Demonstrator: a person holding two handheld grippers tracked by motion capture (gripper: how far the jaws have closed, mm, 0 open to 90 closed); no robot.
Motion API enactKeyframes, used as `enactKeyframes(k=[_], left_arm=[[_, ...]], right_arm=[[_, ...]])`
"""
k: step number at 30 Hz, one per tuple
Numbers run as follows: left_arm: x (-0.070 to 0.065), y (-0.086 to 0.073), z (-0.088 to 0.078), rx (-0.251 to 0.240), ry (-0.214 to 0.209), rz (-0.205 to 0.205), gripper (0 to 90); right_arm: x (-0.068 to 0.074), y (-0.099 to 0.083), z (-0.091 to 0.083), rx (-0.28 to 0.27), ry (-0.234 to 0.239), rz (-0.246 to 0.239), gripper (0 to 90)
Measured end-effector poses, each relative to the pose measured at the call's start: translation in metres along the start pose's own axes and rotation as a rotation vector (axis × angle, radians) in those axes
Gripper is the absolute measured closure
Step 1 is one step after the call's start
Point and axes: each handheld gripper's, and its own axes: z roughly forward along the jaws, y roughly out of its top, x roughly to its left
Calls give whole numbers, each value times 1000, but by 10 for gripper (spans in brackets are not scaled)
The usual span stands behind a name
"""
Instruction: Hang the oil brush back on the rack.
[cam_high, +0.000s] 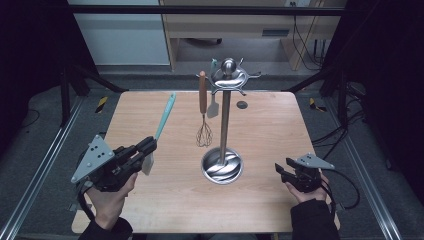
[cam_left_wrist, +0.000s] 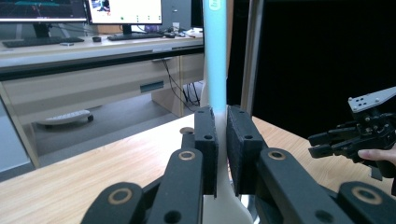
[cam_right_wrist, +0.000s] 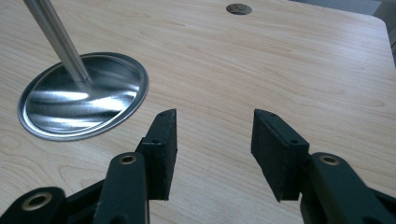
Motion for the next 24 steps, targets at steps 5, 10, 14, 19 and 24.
enactKeyframes(k=[5,10,14,19,24], left_arm=[[-3,4,3,-18,6,31,828],[-7,10,7,-37,0,51,828],[-12,13,11,-47,-12,55,828],[-18,16,15,-52,-30,59,828],[-23,19,19,-53,-42,65,828]], right_arm=[[1,0,-2,-2,5,-2,512],[1,0,-1,1,6,-6,512],[1,0,-1,2,7,-3,512],[1,0,-1,3,5,-8,512],[1,0,-1,3,5,-7,512]])
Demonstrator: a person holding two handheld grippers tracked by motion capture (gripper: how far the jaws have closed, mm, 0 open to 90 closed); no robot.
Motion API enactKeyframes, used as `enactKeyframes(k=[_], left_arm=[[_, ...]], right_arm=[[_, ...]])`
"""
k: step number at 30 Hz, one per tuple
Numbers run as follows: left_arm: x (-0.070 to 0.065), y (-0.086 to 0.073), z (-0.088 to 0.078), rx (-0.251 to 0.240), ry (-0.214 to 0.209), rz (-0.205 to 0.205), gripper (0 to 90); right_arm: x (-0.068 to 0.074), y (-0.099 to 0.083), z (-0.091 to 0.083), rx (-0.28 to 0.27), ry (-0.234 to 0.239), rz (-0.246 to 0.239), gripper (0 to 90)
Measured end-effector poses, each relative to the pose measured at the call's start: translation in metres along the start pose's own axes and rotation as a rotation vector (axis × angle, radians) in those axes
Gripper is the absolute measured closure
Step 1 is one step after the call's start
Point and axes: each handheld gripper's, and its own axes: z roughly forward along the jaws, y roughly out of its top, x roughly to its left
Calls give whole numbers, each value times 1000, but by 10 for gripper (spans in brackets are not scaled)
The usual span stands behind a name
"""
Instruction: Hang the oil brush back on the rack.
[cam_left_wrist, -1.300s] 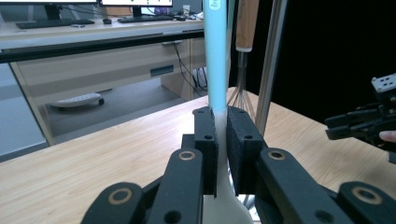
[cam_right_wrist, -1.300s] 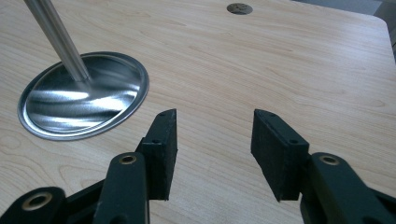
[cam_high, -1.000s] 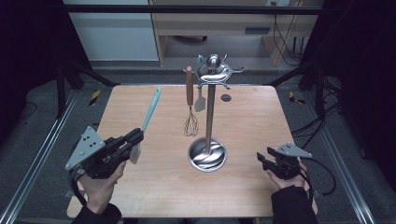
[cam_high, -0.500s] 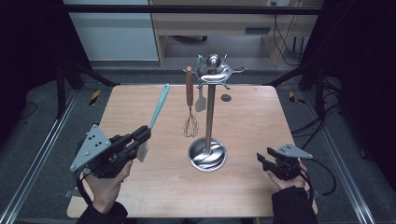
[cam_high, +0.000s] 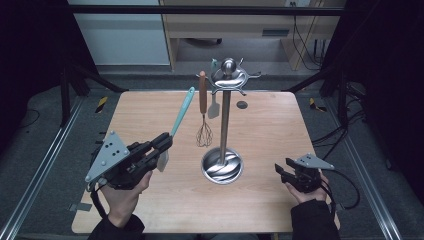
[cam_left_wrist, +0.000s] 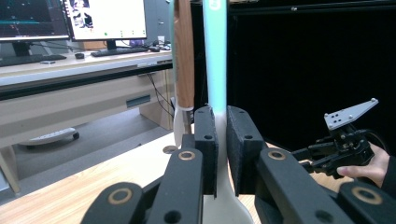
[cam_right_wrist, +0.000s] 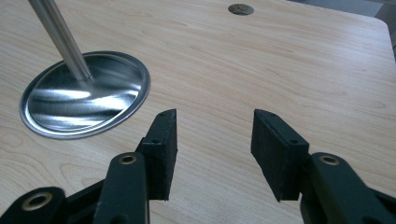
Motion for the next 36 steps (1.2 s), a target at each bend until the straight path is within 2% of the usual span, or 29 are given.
enactKeyframes(k=[16,29,36], left_arm=[[-11,5,11,13,-31,22,828],[-14,3,18,32,-32,28,828],[-16,4,22,44,-14,57,828]], right_arm=[[0,0,0,1,3,6,513],[0,0,0,1,5,5,513],[0,0,0,0,4,4,513]])
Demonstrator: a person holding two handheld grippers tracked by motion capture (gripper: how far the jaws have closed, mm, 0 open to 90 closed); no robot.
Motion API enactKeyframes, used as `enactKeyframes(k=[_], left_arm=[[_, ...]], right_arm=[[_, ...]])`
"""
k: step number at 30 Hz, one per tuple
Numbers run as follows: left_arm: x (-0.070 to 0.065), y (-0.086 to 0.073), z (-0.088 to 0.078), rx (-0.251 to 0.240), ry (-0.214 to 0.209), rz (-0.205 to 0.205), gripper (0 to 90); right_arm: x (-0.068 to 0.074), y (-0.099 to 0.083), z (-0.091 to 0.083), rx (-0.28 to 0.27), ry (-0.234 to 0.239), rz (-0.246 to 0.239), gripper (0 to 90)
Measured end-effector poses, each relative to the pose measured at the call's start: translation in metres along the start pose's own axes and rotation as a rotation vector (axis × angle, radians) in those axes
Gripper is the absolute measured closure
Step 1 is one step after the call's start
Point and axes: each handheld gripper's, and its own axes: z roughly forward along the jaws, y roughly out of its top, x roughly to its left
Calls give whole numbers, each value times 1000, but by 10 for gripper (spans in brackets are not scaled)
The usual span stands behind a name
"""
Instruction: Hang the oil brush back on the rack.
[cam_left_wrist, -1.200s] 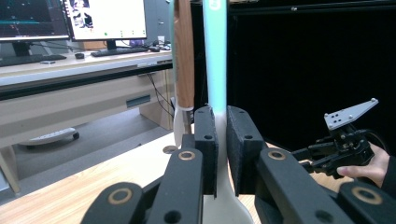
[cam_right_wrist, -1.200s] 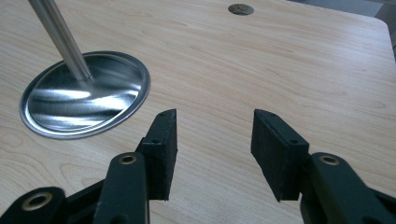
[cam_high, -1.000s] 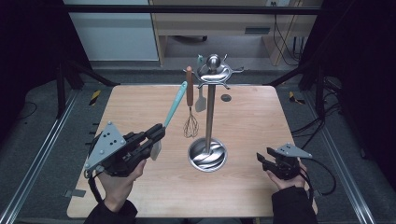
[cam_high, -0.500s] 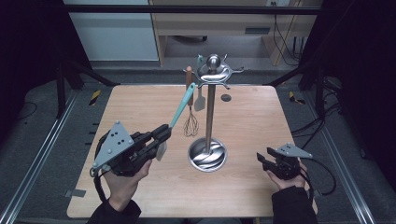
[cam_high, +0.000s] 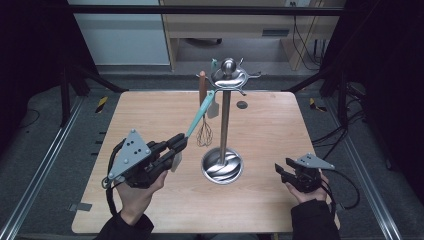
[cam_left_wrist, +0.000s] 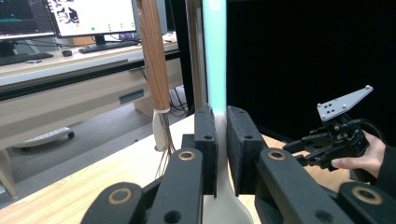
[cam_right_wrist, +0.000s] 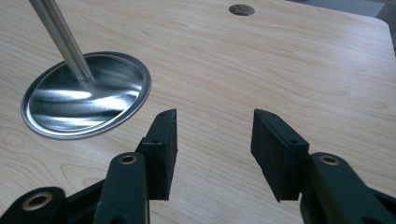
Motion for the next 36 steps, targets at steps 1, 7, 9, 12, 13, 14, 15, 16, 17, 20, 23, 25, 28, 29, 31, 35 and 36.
enactKeyframes(k=[1,7,9,12,13,14,15,16,17,20,23,25,28,29,31,35,36], left_arm=[[0,0,1,2,4,2,828],[-2,3,6,21,19,8,828],[-3,3,8,30,23,10,828],[-3,3,12,42,27,12,827],[-3,2,13,44,27,10,827],[-3,2,14,47,28,10,827],[-3,2,15,49,28,10,827],[-3,1,16,52,29,10,827],[-3,1,17,54,29,10,827],[-3,0,19,59,30,9,827],[-4,0,22,65,31,8,827],[-4,-1,25,70,33,7,826],[-4,-2,30,73,35,4,826],[-4,-2,31,75,36,1,825],[-4,-3,33,76,37,1,826],[-4,-4,37,78,39,-1,825],[-4,-5,38,80,39,-2,825]], right_arm=[[0,0,0,1,1,0,513],[0,0,0,0,1,0,513],[0,0,0,0,2,0,514],[0,0,0,-1,1,0,513],[0,0,0,-1,1,0,514],[0,0,0,0,1,-1,514],[0,0,0,0,1,-1,514],[0,0,0,0,1,-1,514],[0,0,0,0,2,0,514],[0,0,0,-1,3,0,514],[0,0,0,0,3,-2,514],[0,0,0,1,3,-3,514],[0,1,0,0,3,-3,514],[0,1,0,-1,3,-3,514],[0,1,0,-1,3,-3,514],[0,1,0,-2,4,-4,514],[0,1,0,-2,4,-3,514]])
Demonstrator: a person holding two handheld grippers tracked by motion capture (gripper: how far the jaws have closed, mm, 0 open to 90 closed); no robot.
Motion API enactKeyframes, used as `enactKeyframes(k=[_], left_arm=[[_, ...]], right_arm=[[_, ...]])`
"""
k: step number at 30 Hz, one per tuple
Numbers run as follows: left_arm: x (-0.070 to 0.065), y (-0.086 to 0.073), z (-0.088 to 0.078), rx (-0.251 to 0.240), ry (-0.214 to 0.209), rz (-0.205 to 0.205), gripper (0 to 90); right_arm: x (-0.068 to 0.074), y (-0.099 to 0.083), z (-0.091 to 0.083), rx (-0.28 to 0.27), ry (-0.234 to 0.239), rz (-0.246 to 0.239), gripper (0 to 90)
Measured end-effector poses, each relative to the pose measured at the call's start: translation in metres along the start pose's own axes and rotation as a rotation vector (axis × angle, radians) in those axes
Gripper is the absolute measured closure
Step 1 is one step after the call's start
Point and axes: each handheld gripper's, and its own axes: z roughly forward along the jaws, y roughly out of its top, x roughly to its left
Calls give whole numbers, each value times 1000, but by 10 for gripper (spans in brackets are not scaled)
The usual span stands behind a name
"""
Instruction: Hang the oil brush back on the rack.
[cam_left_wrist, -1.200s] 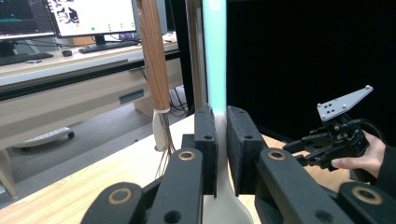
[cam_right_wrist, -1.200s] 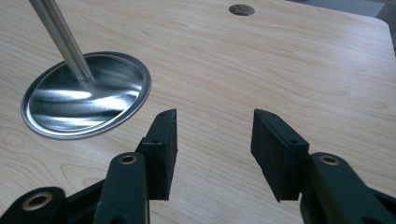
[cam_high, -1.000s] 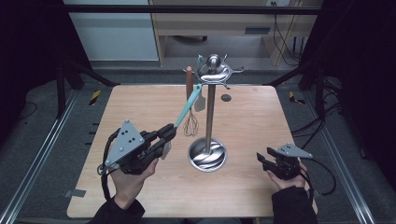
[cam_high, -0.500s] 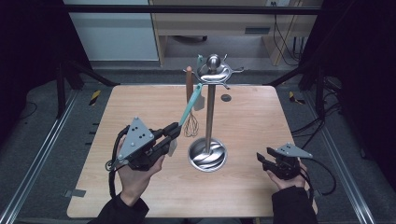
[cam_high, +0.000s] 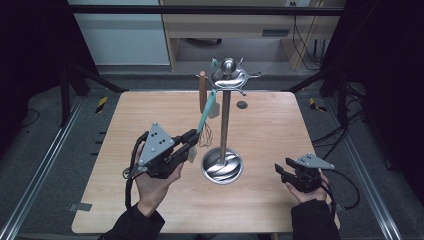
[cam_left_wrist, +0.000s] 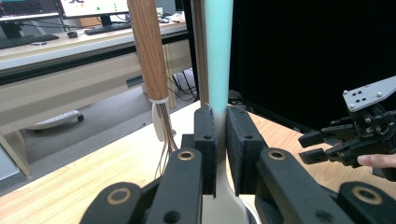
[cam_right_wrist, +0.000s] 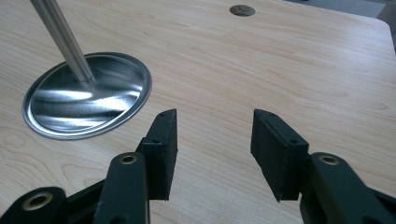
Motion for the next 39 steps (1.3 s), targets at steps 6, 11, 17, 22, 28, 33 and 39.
enactKeyframes(k=[6,11,17,22,28,33,39], left_arm=[[-1,0,6,3,12,4,825],[-1,-1,11,3,13,0,824],[-2,-2,17,2,12,-9,824],[-3,-2,21,7,9,-24,826],[-3,-3,26,0,17,-28,900],[-1,-6,27,13,18,-30,900],[7,-16,19,58,-1,-23,899]], right_arm=[[0,0,0,3,0,-2,514],[0,0,0,2,0,0,514],[0,0,0,2,1,-1,514],[0,0,0,2,1,0,513],[0,0,0,-1,1,0,513],[-1,0,0,-2,1,-2,513],[0,0,0,-2,0,0,513]])
